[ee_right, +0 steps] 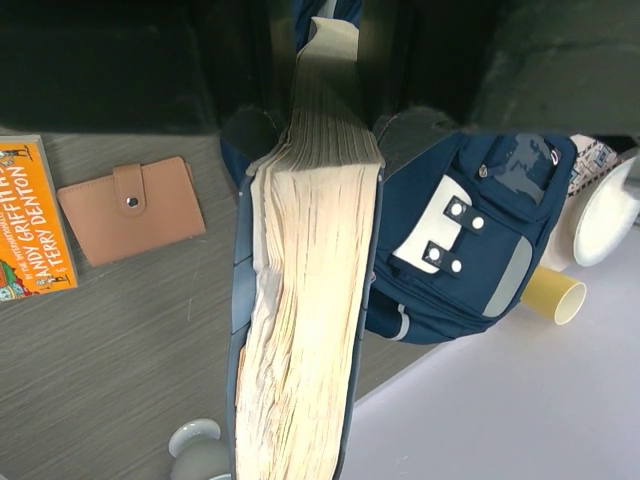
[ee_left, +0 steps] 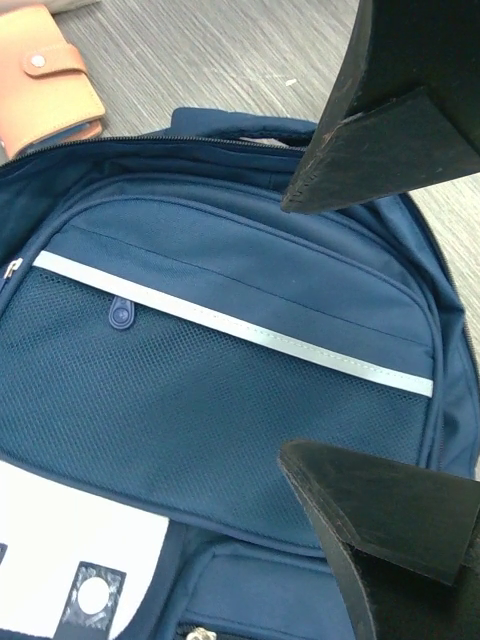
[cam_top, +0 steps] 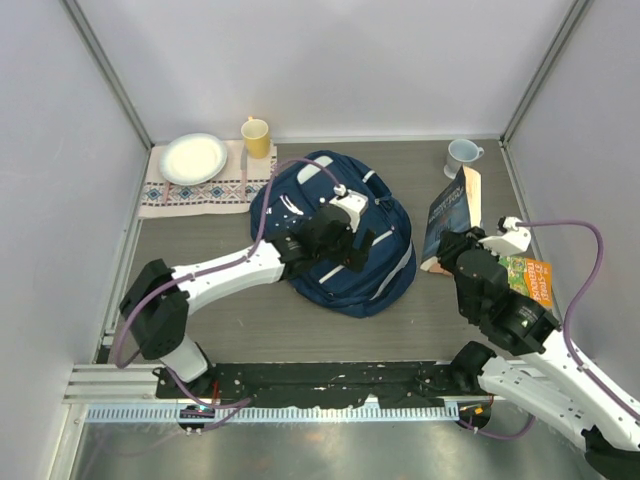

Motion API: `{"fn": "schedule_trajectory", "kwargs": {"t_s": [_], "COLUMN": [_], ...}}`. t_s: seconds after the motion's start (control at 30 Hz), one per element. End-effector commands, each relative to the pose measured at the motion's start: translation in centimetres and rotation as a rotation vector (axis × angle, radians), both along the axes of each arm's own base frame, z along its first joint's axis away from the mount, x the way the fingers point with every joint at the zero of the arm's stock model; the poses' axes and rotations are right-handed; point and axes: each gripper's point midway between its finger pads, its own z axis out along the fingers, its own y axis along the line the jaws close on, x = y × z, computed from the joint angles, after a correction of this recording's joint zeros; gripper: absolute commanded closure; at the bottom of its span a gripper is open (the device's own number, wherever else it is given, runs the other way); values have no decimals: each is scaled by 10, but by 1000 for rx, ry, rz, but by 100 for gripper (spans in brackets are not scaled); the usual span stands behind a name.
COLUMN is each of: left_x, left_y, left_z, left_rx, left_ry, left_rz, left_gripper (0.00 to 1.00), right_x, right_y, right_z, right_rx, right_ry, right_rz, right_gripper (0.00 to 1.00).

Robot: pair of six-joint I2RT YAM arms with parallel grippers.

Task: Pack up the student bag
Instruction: Place the book in the student bag.

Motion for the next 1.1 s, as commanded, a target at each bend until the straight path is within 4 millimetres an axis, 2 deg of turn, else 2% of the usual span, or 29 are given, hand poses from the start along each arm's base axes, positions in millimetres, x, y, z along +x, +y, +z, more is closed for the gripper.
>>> {"fn": "schedule_trajectory", "kwargs": {"t_s": [0.0,0.2,0.37,0.5,0.63,0.73,1.0,1.03,1.07], "left_x": [8,-1,-8,-4,-2,1,3,3,3], "left_y": [-18,-39,-48,-41,-35,-31,-27,-26,-26], "left_z": [6,-21,-43,-65,-77,-77,-71,-72,-70], "left_rx": [45,116,161,228,270,281,280,279,271], "left_ry": [-44,-6,21,31,28,13,-13,-11,-14], "left_rz": [-55,-122,-136,-64,-32,-9,7,12,15], "left_gripper": [0,0,2,3,8,28,68,78,83], "right_x": [-2,-5,-6,-6,-4,-3,-1,-1,-1], "right_y": [-9,-8,-10,-9,-5,-2,0,1,1], "right_z": [47,39,40,38,33,29,22,22,21], "right_rx": [115,123,125,129,134,130,140,140,139], "right_ry": [-123,-104,-103,-98,-84,-73,-60,-59,-58], "right_rz": [-43,-32,-37,-37,-29,-24,-26,-25,-23], "right_gripper": [99,99,99,99,99,99,99,99,99]}}
